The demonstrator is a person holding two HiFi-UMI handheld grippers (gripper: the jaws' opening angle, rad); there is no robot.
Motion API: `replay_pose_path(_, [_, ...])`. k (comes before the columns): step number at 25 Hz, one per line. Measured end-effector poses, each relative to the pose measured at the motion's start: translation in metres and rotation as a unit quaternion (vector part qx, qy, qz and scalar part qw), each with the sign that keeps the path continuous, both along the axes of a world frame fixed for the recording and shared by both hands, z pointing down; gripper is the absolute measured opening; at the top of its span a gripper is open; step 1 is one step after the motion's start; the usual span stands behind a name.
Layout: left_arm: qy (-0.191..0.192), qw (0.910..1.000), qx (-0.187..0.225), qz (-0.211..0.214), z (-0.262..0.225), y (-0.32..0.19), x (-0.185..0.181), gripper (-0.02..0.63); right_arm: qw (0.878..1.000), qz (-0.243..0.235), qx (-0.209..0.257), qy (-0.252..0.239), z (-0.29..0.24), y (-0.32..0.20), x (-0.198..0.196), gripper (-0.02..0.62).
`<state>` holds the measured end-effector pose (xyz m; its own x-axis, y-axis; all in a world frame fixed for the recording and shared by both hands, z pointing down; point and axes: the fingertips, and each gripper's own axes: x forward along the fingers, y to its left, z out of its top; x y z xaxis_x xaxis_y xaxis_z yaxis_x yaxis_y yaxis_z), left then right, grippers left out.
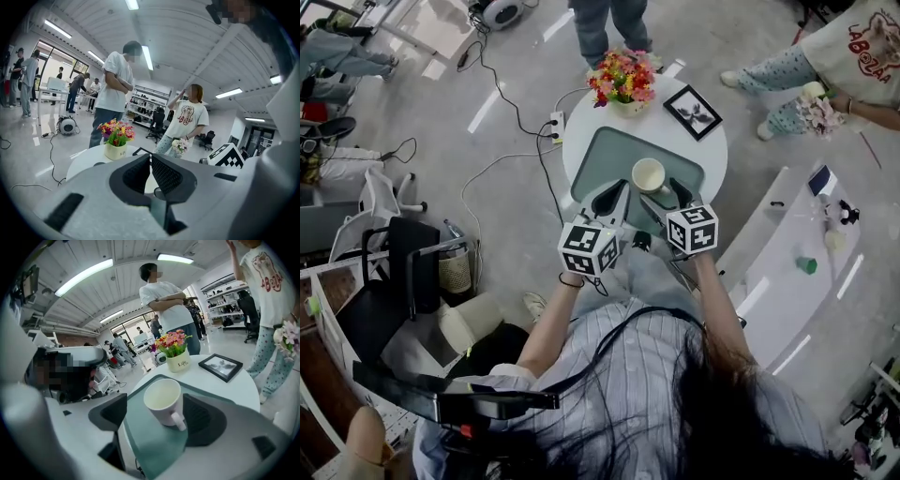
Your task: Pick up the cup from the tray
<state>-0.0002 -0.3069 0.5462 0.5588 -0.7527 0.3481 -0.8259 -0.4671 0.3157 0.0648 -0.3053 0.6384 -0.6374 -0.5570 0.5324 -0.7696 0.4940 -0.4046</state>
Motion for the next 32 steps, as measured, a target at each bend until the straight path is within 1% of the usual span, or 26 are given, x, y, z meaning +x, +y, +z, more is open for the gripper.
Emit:
replay_pose_path(6, [-0.007,0.9999,0.001,0.007,0.0,-0.006,0.004,0.023,0.998,-0.02,0.004,0.059,0.029,-0.008,0.001,0.377])
replay_pose_path(9, [-0.01,0.9998,-0.002,0.015,0.004,-0.009,0.007,0.023,0.996,-0.029,0.005,0.083,0.041,-0.01,-0.002,0.382])
replay_pose_path(12, [-0.015,0.9996,-0.009,0.024,0.012,-0.008,0.007,0.023,0.994,-0.031,0.019,0.104,0.049,-0.012,-0.008,0.385])
replay_pose_path(17, [-0.021,0.9987,-0.022,0.041,0.022,-0.012,0.005,0.023,0.988,-0.043,0.027,0.148,0.071,-0.017,-0.014,0.393])
replay_pose_path(20, [-0.02,0.9982,-0.027,0.049,0.027,-0.019,0.002,0.023,0.988,-0.033,0.025,0.149,0.072,-0.022,-0.017,0.394])
replay_pose_path(23, [-0.015,0.9981,-0.036,0.048,0.035,-0.028,0.0,0.023,0.988,-0.035,0.022,0.148,0.07,-0.027,-0.021,0.394])
replay_pose_path(28, [-0.011,0.9975,-0.049,0.05,0.045,-0.036,-0.006,0.023,0.989,-0.036,0.03,0.142,0.068,-0.035,-0.028,0.395])
replay_pose_path(32, [-0.007,0.9969,-0.061,0.049,0.054,-0.041,-0.005,0.023,0.988,-0.032,0.036,0.143,0.076,-0.038,-0.026,0.4])
